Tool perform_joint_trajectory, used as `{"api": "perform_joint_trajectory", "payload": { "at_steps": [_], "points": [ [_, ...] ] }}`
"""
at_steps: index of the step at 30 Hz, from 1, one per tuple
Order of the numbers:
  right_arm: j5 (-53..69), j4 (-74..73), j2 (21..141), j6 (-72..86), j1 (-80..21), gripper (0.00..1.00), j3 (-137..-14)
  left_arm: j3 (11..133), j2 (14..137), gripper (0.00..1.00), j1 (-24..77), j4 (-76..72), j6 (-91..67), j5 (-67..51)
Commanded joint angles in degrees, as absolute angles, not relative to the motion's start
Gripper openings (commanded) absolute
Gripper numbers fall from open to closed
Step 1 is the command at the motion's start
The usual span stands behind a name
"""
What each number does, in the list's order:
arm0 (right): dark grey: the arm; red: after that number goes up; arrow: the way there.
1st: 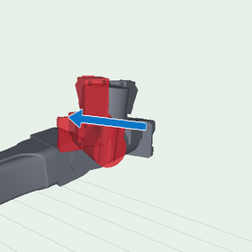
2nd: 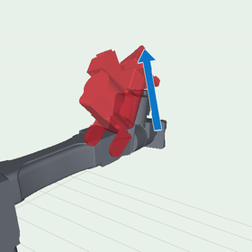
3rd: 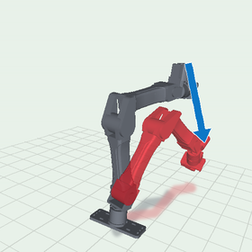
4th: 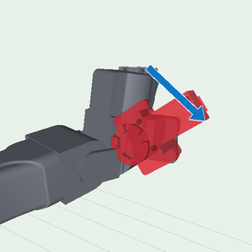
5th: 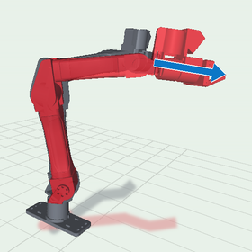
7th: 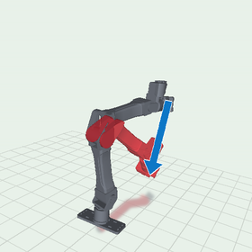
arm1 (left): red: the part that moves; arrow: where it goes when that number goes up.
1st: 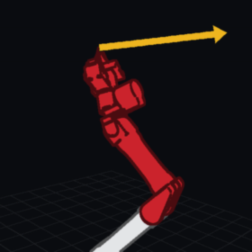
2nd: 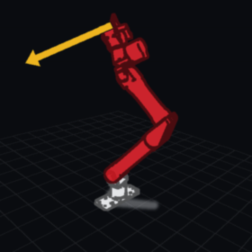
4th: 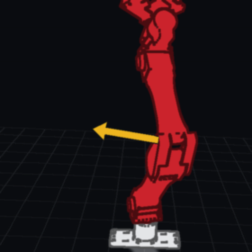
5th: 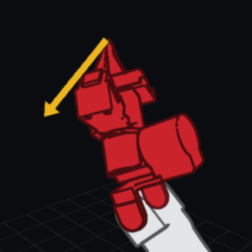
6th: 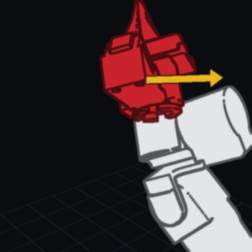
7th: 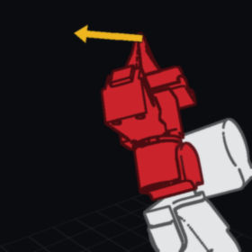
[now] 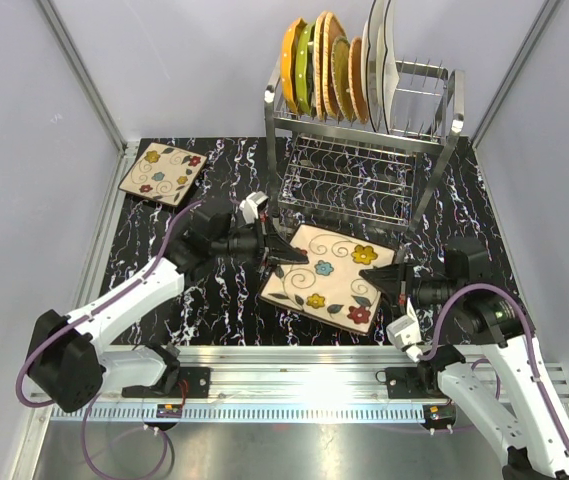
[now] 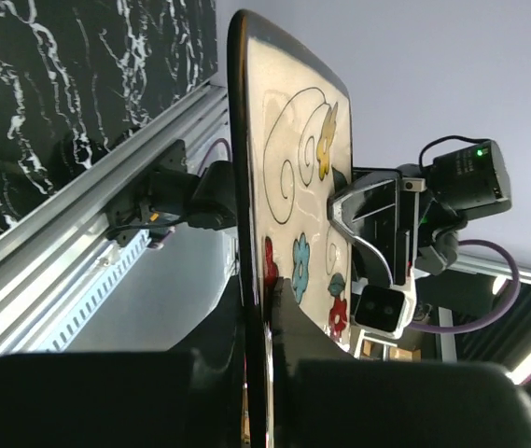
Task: Unload the plates from the dish rack
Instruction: Pass the plate from the right arm to the left
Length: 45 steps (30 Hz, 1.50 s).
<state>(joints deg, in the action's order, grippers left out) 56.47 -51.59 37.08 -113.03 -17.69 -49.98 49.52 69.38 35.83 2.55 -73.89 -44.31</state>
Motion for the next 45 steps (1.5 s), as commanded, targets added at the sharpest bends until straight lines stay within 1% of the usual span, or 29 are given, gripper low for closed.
{"api": "perform_joint_trajectory", "payload": {
  "at_steps": [1, 2, 3, 5, 6, 9, 10, 11, 12, 13, 14, 18, 23, 29, 33, 38, 39, 42, 45],
  "points": [
    [63.1, -44.82, 36.39, -112.68, -18.63, 0.0, -51.24, 50.63, 70.14, 0.0, 37.88, 0.18, -64.08, -52.2],
    [63.19, -44.74, 35.86, -112.5, -18.63, 0.01, -50.81, 50.45, 69.88, 0.0, 37.88, 0.18, -64.16, -52.64],
    [63.54, -44.56, 35.34, -112.06, -18.63, 0.11, -50.45, 50.36, 69.7, 0.0, 37.88, -1.3, -63.99, -53.08],
    [64.16, -42.98, 33.76, -109.78, -18.63, 0.25, -49.22, 50.1, 69.09, 0.0, 37.79, -2.11, -63.81, -53.96],
    [64.68, -42.37, 33.32, -108.91, -18.63, 0.41, -48.7, 49.84, 68.82, 0.0, 37.62, -2.54, -63.9, -54.14],
    [65.13, -39.91, 31.12, -105.39, -18.72, 0.66, -46.59, 47.91, 67.77, 0.0, 36.57, -6.74, -65.74, -55.1],
    [65.04, -39.38, 30.42, -105.03, -18.55, 0.79, -45.89, 47.29, 67.24, 0.0, 35.87, -7.99, -66.87, -55.19],
    [64.95, -39.29, 30.15, -104.68, -18.72, 0.85, -45.62, 46.15, 66.45, 0.0, 35.42, -8.96, -67.49, -55.28],
    [64.6, -39.2, 29.8, -104.16, -18.63, 0.89, -45.44, 45.62, 65.84, 0.0, 35.07, -9.92, -67.93, -55.37],
    [64.43, -38.94, 29.53, -102.93, -18.72, 0.97, -45.18, 45.18, 65.4, 0.0, 34.72, -11.32, -68.55, -55.2],
    [64.08, -38.76, 29.18, -102.4, -18.63, 1.0, -45.09, 44.39, 64.96, 0.0, 33.76, -11.69, -68.64, -55.2],
    [63.2, -37.97, 27.95, -99.59, -18.63, 1.0, -44.12, 42.11, 62.32, 0.0, 30.77, -11.86, -68.29, -55.02],
    [61.7, -37.36, 26.37, -95.63, -18.72, 1.0, -42.89, 37.37, 59.24, 0.0, 24.53, -11.95, -66.71, -54.32],
    [58.54, -33.32, 25.58, -86.41, -18.72, 1.0, -41.31, 31.74, 53.98, 0.0, 16.71, -10.63, -62.14, -51.16],
    [54.33, -26.48, 25.93, -75.27, -18.63, 1.0, -40.08, 28.04, 50.38, 0.0, 11.61, -13.61, -61.87, -49.31],
    [50.11, -23.73, 29.44, -62.51, -18.63, 1.0, -41.48, 23.74, 46.24, 0.0, 3.18, -17.05, -60.03, -44.84],
    [49.4, -23.3, 30.31, -56.4, -18.63, 1.0, -42.01, 22.86, 45.1, 0.0, 1.95, -18.88, -60.2, -42.74],
    [46.41, -23.38, 34.0, -46.37, -18.63, 1.0, -44.64, 18.82, 43.86, 0.0, -2.28, -25.99, -62.4, -38.87],
    [44.3, -25.05, 38.49, -39.41, -18.63, 1.0, -47.37, 15.21, 42.98, 0.0, -6.06, -32.66, -63.98, -33.87]
  ]
}}
